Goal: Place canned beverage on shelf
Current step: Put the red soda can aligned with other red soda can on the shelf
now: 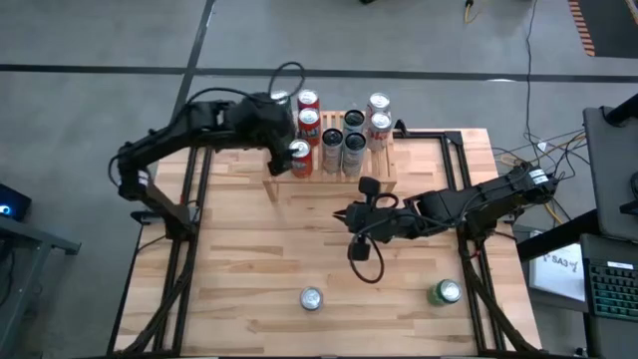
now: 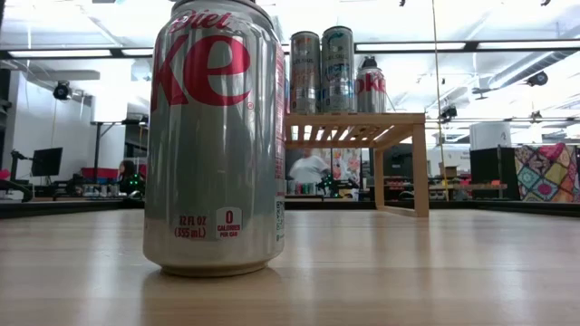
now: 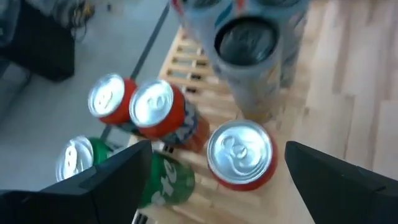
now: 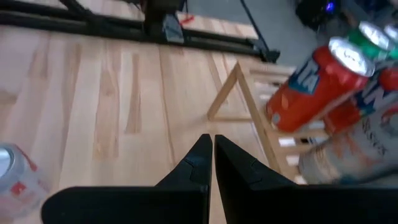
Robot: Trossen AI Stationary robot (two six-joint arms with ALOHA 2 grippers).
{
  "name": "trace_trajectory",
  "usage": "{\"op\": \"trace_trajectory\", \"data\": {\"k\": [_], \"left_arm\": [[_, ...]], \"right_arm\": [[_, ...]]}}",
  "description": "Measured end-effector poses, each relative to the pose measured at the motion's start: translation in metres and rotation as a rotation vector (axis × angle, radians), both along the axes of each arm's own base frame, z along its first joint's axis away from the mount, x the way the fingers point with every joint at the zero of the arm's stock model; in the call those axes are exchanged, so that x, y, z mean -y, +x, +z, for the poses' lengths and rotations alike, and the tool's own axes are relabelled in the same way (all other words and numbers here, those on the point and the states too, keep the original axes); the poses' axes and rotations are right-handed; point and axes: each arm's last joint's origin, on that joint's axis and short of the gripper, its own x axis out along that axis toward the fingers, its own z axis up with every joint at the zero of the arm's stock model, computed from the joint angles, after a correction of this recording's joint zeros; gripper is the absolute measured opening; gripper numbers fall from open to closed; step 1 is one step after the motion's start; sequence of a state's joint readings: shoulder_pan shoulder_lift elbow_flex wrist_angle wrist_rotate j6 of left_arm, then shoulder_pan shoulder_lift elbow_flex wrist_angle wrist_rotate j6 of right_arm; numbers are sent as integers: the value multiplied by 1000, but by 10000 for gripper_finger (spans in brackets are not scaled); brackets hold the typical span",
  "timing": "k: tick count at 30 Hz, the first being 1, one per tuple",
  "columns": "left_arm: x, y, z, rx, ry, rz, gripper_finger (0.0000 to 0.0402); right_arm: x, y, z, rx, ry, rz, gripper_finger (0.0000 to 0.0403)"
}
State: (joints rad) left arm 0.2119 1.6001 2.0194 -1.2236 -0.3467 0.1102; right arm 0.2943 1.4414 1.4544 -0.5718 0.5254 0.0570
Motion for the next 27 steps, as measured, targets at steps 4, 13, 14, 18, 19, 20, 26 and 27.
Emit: {"op": "trace_trajectory", "data": {"k": [4,13,14,18,19,20,26,27], "left_arm": [[8,-17,8,122,-7,-113,352],[23,-63,-29,320,-65,-236,352],[23,-67,-36,333,-61,-236,352],[27,-83,-63,427,-42,-241,352],[28,-88,-70,453,-43,-247,352],[30,-92,-75,478,-48,-258,352],[39,-112,-107,606,-131,-382,352],[39,-114,-112,634,-136,-387,352]], "right_arm": [[-1,3,4,38,-25,25,9],[-2,11,20,188,-85,72,9],[-1,12,22,205,-90,74,9],[0,14,28,261,-100,75,9],[1,15,28,269,-103,73,9],[2,15,30,282,-101,69,9],[10,21,31,322,-86,35,9],[12,22,31,322,-92,33,9]]}}
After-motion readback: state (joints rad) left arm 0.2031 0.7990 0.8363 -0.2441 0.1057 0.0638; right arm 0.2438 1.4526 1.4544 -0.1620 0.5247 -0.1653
